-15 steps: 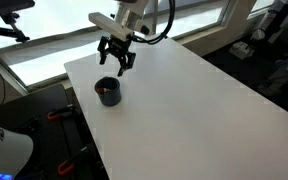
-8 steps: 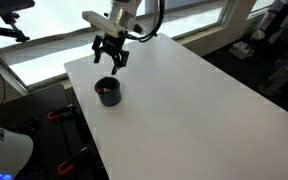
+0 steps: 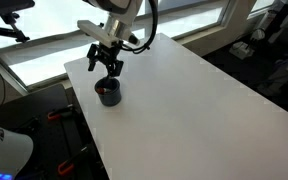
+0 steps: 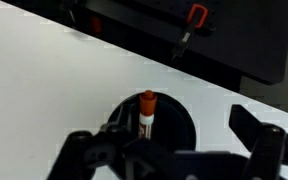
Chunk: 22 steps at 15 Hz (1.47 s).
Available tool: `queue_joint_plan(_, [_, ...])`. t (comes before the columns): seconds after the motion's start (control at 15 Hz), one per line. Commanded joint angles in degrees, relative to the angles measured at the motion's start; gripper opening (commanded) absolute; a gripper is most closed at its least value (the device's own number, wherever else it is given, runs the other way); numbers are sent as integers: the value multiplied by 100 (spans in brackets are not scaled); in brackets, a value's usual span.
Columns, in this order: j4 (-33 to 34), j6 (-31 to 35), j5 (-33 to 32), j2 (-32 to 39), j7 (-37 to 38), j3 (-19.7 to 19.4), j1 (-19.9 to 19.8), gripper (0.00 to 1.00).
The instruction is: Put the red marker on the table.
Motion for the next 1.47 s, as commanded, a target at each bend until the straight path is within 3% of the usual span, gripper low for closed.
queue_joint_plan(0.0, [-275,177,22,-148,191,-32,-44,89])
queue_joint_plan(0.4, [-443,477,-53,-123,178,-140,-167,78])
queue_joint_plan(0.47, [-473,536,-64,-125,174,-166,-186,68])
queue_joint_plan(0.53, [-495,586,-72,-125,170,-194,-198,73])
queue_joint_plan(1.0, [-734,1409,-518,-92,192,-317,-240,75])
queue_joint_plan(1.2, [-794,1544,-511,-77,157,-297,-261,85])
queue_joint_plan(1.4, [-834,1533,-439,-119,84,-272,-272,80])
